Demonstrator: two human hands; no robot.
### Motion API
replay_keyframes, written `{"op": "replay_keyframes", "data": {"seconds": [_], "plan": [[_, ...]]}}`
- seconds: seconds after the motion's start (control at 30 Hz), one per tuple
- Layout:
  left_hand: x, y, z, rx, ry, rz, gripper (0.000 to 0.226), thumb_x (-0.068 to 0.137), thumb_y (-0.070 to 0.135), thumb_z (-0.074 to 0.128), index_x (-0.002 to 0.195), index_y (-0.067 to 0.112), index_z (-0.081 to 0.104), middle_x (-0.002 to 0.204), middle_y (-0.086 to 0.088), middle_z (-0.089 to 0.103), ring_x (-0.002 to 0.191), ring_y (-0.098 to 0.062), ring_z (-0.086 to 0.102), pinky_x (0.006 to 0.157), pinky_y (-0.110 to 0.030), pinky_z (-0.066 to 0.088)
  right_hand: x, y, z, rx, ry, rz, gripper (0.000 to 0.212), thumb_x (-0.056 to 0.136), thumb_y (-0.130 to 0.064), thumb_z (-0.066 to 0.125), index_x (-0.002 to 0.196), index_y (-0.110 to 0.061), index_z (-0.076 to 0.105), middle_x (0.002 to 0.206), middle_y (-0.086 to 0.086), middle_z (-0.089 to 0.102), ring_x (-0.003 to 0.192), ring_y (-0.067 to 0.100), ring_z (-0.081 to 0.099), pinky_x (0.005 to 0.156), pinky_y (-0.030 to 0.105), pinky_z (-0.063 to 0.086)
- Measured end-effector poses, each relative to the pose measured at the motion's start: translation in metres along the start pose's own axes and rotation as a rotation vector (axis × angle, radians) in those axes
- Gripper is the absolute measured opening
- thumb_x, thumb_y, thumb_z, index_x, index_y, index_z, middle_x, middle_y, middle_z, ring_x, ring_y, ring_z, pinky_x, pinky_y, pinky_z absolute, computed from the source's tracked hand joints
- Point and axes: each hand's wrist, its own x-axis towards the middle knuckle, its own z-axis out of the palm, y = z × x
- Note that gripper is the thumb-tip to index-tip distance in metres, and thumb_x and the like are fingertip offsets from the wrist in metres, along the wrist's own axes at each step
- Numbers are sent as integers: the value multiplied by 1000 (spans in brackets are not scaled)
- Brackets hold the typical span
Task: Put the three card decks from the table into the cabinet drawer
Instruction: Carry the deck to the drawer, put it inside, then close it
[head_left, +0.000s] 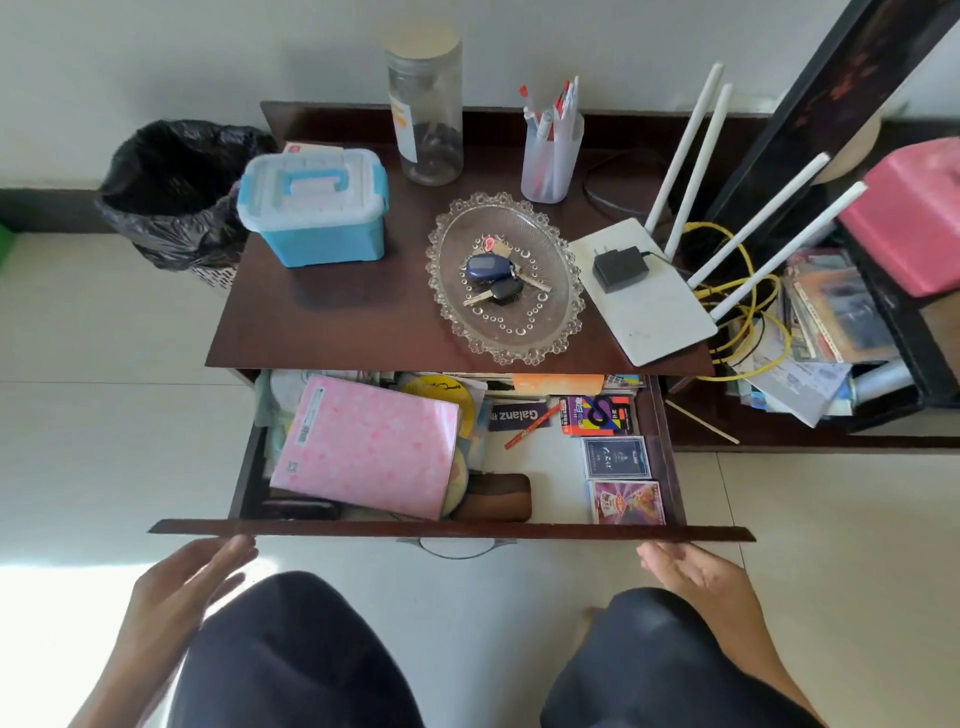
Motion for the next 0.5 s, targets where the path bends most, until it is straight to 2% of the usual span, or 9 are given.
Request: {"op": "replay_keyframes", "data": {"seconds": [0.07, 0.13, 0.2, 0.27, 0.33, 0.4, 0.5], "plan": [[8, -16, -4, -10, 12, -44, 23, 88, 38, 66, 101, 19, 72, 107, -4, 73, 109, -31, 66, 74, -8, 55, -1, -4, 0, 14, 12, -16, 14, 94, -35, 71, 89, -25, 80, 80, -20, 80, 84, -3, 73, 70, 11, 45], [13, -28, -8, -12, 23, -59, 45, 79, 50, 69, 106, 13, 72, 108, -7, 75, 109, -29, 68, 87, -26, 60, 0, -4, 2, 16, 19, -24, 14, 95, -34, 71, 87, -26, 79, 75, -28, 76, 78, -15, 69, 65, 5, 43], [14, -29, -8, -32, 38, -78, 55, 73, 56, 72, 105, 11, 75, 102, -4, 79, 102, -22, 73, 94, -41, 57, 2, -8, 3, 14, 26, -28, 17, 96, -33, 69, 86, -23, 78, 72, -32, 74, 74, -22, 64, 61, 0, 42], [19, -31, -7, -34, 73, -81, 57, 69, 60, 73, 101, 13, 76, 98, 3, 80, 95, -17, 76, 93, -43, 55, 8, -6, 4, 20, 52, -50, 21, 97, -33, 68, 83, -20, 78, 72, -29, 75, 74, -19, 65, 61, 1, 42], [26, -31, -4, -41, 95, -67, 55, 67, 62, 73, 95, 15, 76, 94, 6, 80, 91, -19, 76, 89, -41, 56, 11, -11, 4, 36, 58, -62, 27, 96, -38, 67, 81, -18, 77, 76, -24, 77, 77, -13, 67, 64, 9, 45], [33, -29, -1, -54, 118, -62, 52, 67, 60, 74, 92, 14, 77, 91, 3, 81, 90, -22, 76, 88, -41, 56, 14, -15, 5, 57, 58, -90, 32, 94, -44, 66, 83, -16, 77, 80, -20, 79, 79, -8, 70, 71, 18, 48], [46, -26, 2, -66, 126, -26, 45, 70, 52, 74, 91, 12, 77, 90, -4, 80, 92, -26, 75, 91, -46, 56, 23, -20, 6, 118, 60, -141, 38, 88, -51, 64, 85, -16, 77, 84, -11, 80, 82, -1, 73, 76, 22, 52]]}}
